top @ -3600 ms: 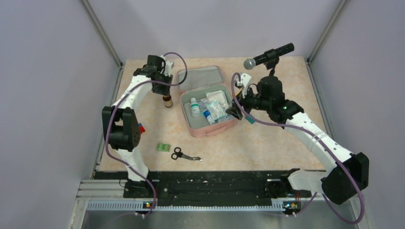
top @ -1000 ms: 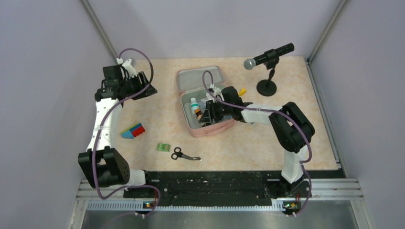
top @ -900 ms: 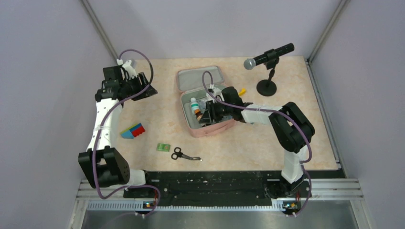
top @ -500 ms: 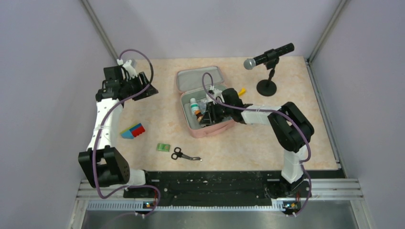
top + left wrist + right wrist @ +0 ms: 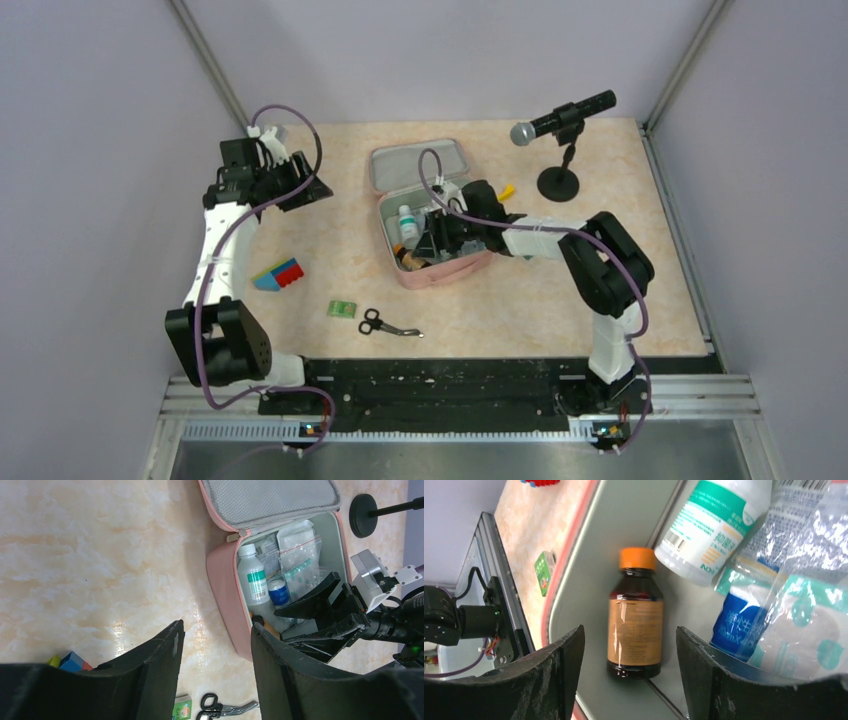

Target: Organize the medicine kit

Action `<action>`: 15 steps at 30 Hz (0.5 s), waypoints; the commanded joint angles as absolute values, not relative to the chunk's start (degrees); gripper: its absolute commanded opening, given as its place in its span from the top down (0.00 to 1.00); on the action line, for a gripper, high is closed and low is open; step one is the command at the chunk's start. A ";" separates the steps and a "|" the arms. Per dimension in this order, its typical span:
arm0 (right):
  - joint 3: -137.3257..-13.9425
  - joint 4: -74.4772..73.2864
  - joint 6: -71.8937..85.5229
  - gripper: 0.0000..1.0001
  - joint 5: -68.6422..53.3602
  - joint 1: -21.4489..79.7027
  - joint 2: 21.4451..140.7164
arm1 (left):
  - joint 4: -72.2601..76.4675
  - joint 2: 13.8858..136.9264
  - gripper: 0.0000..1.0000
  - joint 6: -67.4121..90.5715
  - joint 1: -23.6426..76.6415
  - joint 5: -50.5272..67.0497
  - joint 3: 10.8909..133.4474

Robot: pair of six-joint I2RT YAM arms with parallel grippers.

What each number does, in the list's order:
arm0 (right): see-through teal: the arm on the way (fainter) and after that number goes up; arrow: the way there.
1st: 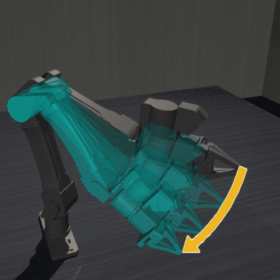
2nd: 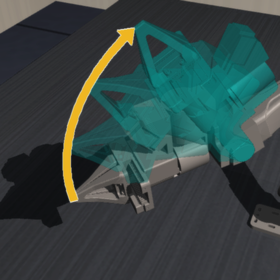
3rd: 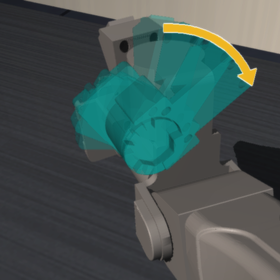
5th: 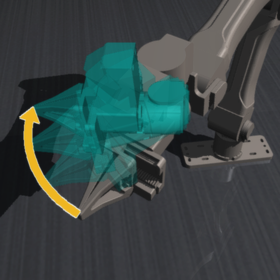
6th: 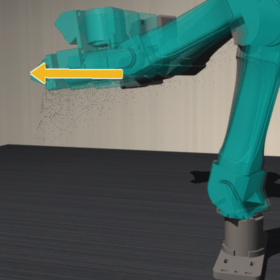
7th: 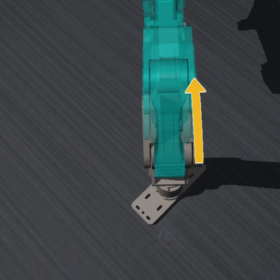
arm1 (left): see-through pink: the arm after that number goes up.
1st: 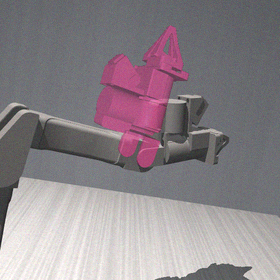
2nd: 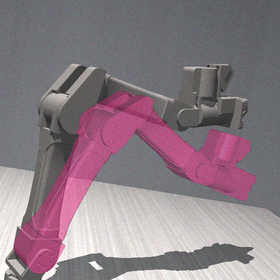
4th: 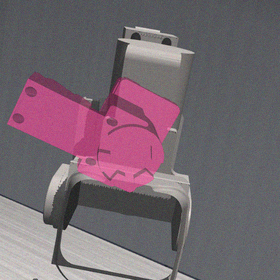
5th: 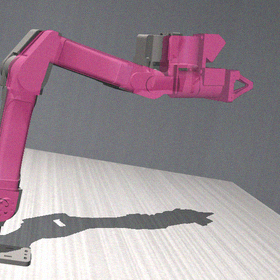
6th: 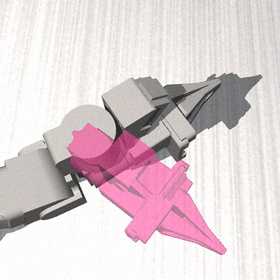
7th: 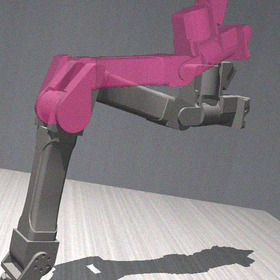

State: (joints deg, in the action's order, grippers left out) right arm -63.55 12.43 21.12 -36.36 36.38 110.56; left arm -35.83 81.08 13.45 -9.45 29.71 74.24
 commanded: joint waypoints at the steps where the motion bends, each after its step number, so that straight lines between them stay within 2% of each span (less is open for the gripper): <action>1: -67.36 14.05 19.56 0.35 -36.88 37.00 110.70 | -32.66 81.17 0.44 14.12 -9.75 30.76 76.39; 7: -68.67 13.65 19.28 0.42 -33.74 36.88 111.38 | -32.61 81.49 0.44 14.37 -9.76 30.93 76.44; 15: -68.67 11.94 14.69 0.38 -35.43 34.72 102.14 | -28.74 86.37 0.42 20.98 -9.07 34.41 76.67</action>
State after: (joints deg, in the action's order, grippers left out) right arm -66.78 12.08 18.79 -34.63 35.94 110.15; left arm -33.47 82.78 16.38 -9.43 31.07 74.26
